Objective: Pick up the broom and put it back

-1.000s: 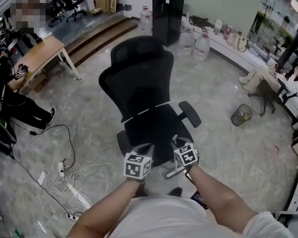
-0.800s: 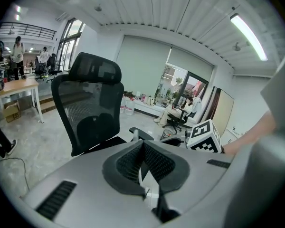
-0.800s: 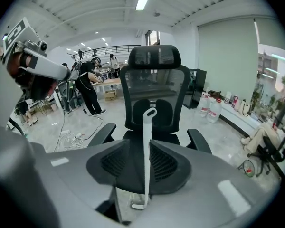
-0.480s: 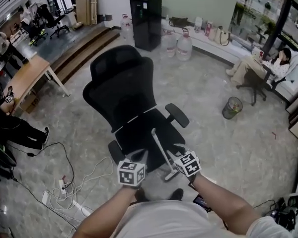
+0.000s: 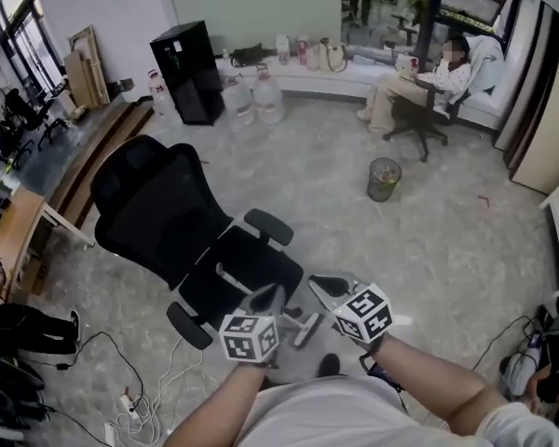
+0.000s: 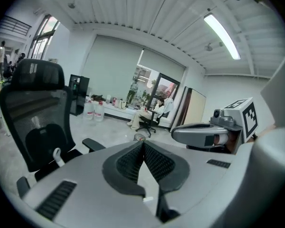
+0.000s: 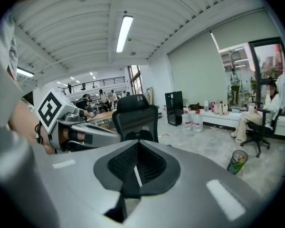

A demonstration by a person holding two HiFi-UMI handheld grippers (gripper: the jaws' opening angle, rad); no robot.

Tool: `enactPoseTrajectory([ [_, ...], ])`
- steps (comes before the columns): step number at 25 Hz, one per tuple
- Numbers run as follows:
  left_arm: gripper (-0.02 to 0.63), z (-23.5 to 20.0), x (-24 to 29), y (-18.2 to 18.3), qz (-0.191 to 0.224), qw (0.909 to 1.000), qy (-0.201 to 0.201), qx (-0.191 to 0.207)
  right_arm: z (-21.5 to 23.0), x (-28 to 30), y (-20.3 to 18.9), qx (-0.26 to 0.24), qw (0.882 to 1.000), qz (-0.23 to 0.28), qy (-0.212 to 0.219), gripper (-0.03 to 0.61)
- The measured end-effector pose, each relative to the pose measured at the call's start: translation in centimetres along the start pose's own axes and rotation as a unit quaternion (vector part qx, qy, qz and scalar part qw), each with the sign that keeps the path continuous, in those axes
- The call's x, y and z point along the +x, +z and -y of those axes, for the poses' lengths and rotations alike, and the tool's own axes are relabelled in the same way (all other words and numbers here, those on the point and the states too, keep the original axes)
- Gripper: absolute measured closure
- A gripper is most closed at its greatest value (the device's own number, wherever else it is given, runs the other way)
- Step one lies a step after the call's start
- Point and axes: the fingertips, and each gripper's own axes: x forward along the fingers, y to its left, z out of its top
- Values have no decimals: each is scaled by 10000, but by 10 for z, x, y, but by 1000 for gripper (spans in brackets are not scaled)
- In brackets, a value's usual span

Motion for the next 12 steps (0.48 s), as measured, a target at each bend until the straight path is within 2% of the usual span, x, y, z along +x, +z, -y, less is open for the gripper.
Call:
enactPoseTrajectory([
  [6, 606, 99, 44, 54, 295, 9970, -538, 463, 50, -67, 34, 239, 9972, 572, -410, 575],
  [12, 607, 149, 62, 94, 559, 9914, -841, 835, 72, -100, 65, 299, 9926, 981, -656, 577],
])
